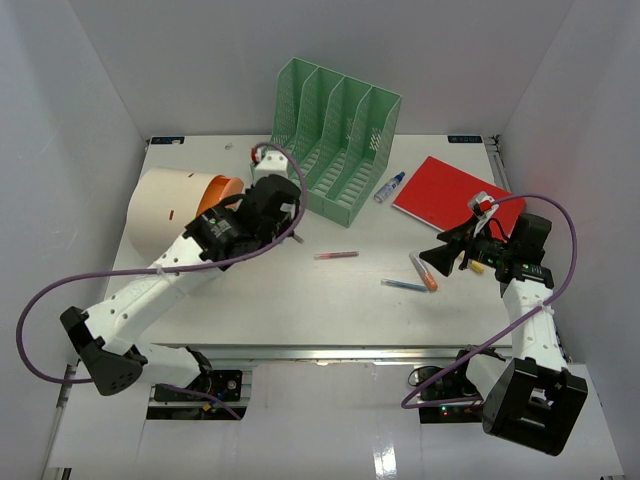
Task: Organize the desk
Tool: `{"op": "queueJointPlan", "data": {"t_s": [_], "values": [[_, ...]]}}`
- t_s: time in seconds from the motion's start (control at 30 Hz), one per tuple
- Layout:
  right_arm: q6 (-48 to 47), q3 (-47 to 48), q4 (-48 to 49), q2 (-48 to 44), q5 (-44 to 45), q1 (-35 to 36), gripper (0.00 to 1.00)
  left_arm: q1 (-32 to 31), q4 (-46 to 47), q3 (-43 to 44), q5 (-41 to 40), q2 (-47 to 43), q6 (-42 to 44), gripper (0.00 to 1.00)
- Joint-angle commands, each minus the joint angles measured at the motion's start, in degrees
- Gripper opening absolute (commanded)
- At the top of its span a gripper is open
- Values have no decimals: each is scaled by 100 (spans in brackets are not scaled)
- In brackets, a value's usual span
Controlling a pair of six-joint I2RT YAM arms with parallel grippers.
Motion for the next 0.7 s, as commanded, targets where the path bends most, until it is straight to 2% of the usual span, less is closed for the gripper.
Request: {"op": "queueJointPlan", "data": {"t_s": [0.0,0.1,0.2,0.47,0.67], "values": [[-92,67,-19,-22,-142,28,90,962,-478,635,-588,-135,1309,0],[-101,67,-15,-52,-133,28,90,1640,-165,662,-568,-174,1959,0],[-101,67,-24,-54,-141,28,90,1957,-130,737,-856,-58,2222,0],[-110,67,-33,5,-138,28,90,2051,35,964,-1389,112,2575,0],[-110,71,-33,5,-142,28,90,2127,-19,496,-1685,216,2758,0]]}}
